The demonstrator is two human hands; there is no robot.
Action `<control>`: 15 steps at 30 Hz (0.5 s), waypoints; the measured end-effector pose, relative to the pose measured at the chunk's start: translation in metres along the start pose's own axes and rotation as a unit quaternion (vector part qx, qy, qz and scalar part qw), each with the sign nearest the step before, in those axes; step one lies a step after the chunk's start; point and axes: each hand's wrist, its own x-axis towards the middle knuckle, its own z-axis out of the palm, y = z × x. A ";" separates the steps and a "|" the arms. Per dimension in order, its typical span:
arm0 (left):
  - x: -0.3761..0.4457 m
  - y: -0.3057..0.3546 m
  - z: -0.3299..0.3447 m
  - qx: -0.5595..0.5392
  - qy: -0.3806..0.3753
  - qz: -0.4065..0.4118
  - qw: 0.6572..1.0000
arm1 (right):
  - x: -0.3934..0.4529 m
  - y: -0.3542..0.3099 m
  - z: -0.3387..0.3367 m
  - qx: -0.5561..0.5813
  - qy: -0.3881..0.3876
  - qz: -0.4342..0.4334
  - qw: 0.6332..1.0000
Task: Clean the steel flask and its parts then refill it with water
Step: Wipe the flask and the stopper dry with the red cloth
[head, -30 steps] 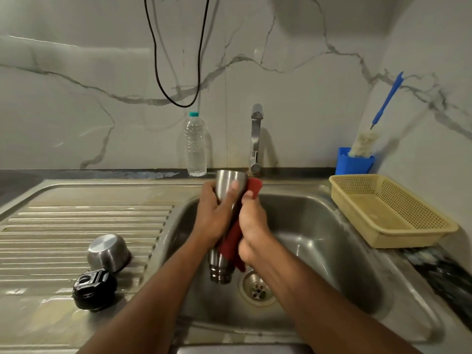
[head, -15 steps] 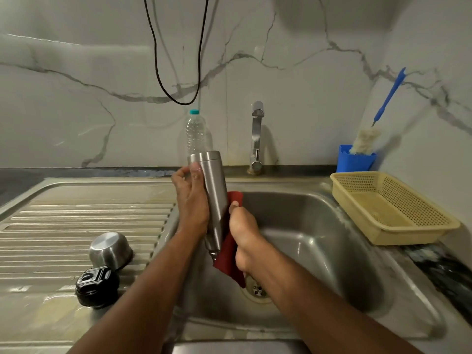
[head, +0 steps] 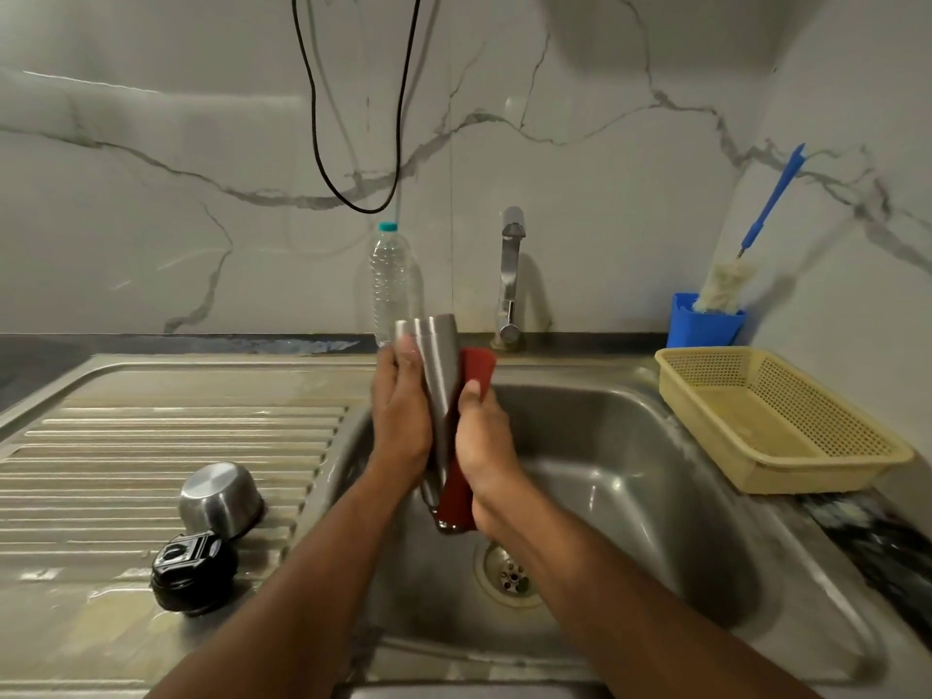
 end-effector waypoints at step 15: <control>-0.010 -0.014 0.009 0.051 -0.128 0.007 0.990 | 0.004 -0.028 -0.017 0.098 0.063 -0.041 0.992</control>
